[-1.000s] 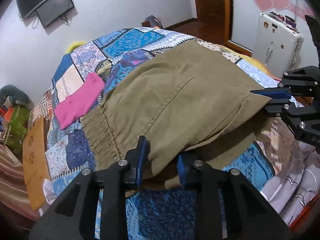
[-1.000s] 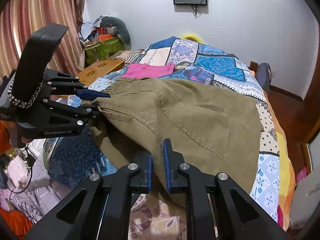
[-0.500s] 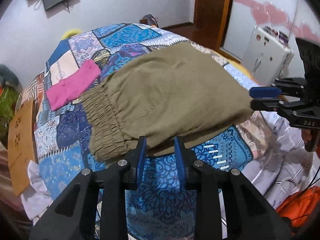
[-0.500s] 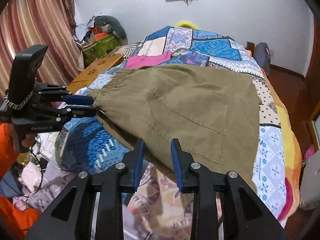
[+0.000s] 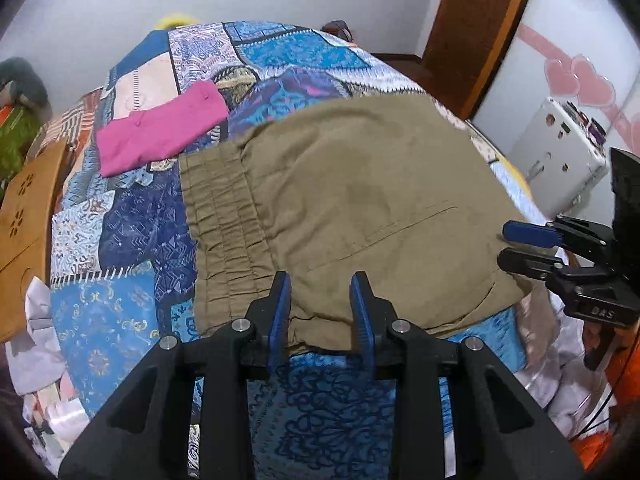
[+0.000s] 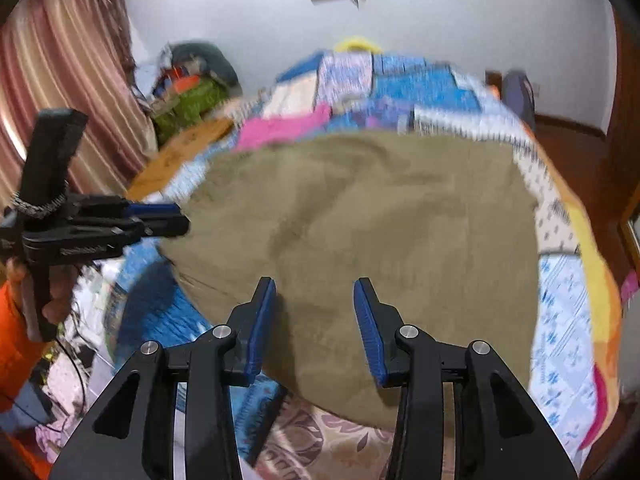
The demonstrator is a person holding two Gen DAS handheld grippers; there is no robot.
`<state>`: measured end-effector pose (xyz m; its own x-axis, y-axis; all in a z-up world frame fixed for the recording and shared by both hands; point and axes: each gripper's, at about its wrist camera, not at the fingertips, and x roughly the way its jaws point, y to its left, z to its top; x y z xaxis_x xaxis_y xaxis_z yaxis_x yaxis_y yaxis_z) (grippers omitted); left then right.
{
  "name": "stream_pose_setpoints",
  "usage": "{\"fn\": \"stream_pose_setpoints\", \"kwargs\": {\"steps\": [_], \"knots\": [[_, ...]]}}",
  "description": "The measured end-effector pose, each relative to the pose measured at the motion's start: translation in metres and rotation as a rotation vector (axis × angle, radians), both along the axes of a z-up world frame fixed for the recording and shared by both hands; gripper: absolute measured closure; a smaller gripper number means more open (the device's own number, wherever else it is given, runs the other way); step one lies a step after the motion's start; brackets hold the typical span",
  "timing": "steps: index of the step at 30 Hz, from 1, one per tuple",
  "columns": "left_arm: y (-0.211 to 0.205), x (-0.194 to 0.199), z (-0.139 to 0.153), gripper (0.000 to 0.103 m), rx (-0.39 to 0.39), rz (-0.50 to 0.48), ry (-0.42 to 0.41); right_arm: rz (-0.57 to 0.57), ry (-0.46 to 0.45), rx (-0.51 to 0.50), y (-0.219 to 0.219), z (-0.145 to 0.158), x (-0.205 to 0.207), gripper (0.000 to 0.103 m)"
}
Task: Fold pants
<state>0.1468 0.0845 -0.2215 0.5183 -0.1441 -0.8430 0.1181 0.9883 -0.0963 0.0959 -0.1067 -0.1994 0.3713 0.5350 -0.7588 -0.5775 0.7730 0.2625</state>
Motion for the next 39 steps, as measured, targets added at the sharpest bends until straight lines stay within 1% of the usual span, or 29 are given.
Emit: {"fn": "stream_pose_setpoints", "kwargs": {"steps": [2,3,5,7,9,11,13,15,17,19,22,24,26,28,30,33,35,39], "knots": [[0.006,-0.006,-0.003,0.07,0.007,0.004,-0.011,0.006,0.007,0.006,-0.009,-0.009,-0.004,0.064],[0.009,-0.009,-0.003,0.069,0.019,0.012,-0.013,0.002,-0.002,0.007,-0.016,-0.01,-0.007,0.059],[0.017,-0.014,-0.006,0.05,0.036,0.039,-0.013,-0.017,-0.009,-0.016,-0.029,-0.01,-0.009,0.056],[0.027,-0.017,-0.012,0.042,0.023,0.068,-0.003,-0.055,-0.005,-0.049,-0.044,-0.014,-0.009,0.056],[0.033,-0.02,-0.015,0.042,-0.017,0.085,0.009,-0.084,0.026,-0.025,-0.064,-0.018,-0.007,0.058],[0.037,-0.023,-0.018,0.041,-0.044,0.102,0.014,-0.129,0.019,-0.075,-0.077,-0.023,-0.008,0.057],[0.035,-0.028,-0.015,0.041,-0.031,0.109,0.008,-0.163,0.033,-0.09,-0.093,-0.027,-0.011,0.057],[0.033,-0.032,-0.011,0.042,-0.01,0.104,0.001,-0.172,0.059,-0.055,-0.105,-0.028,-0.012,0.059],[0.032,-0.036,-0.003,0.042,0.011,0.102,0.002,-0.177,0.059,-0.065,-0.106,-0.022,-0.014,0.059],[0.034,-0.036,0.006,0.042,0.013,0.102,-0.004,-0.173,0.049,-0.085,-0.106,-0.013,-0.016,0.056],[0.041,-0.033,0.027,0.042,0.003,0.111,-0.045,-0.174,0.007,-0.079,-0.103,0.006,-0.012,0.056],[0.046,-0.025,0.042,0.041,0.005,0.133,-0.073,-0.175,-0.033,-0.07,-0.102,0.02,-0.005,0.056],[0.051,-0.012,0.053,0.039,-0.003,0.158,-0.093,-0.18,-0.084,-0.068,-0.1,0.033,0.002,0.051],[0.055,0.002,0.058,0.039,-0.008,0.177,-0.101,-0.187,-0.138,-0.069,-0.098,0.045,0.014,0.044],[0.058,0.02,0.062,0.039,-0.02,0.183,-0.106,-0.189,-0.165,-0.07,-0.096,0.052,0.026,0.044],[0.058,0.042,0.06,0.039,0.003,0.187,-0.113,-0.196,-0.199,-0.075,-0.093,0.057,0.053,0.044],[0.059,0.059,0.054,0.039,0.013,0.193,-0.101,-0.197,-0.213,-0.085,-0.092,0.058,0.066,0.044],[0.064,0.086,0.039,0.039,-0.001,0.21,-0.068,-0.197,-0.217,-0.103,-0.086,0.05,0.106,0.044]]}}
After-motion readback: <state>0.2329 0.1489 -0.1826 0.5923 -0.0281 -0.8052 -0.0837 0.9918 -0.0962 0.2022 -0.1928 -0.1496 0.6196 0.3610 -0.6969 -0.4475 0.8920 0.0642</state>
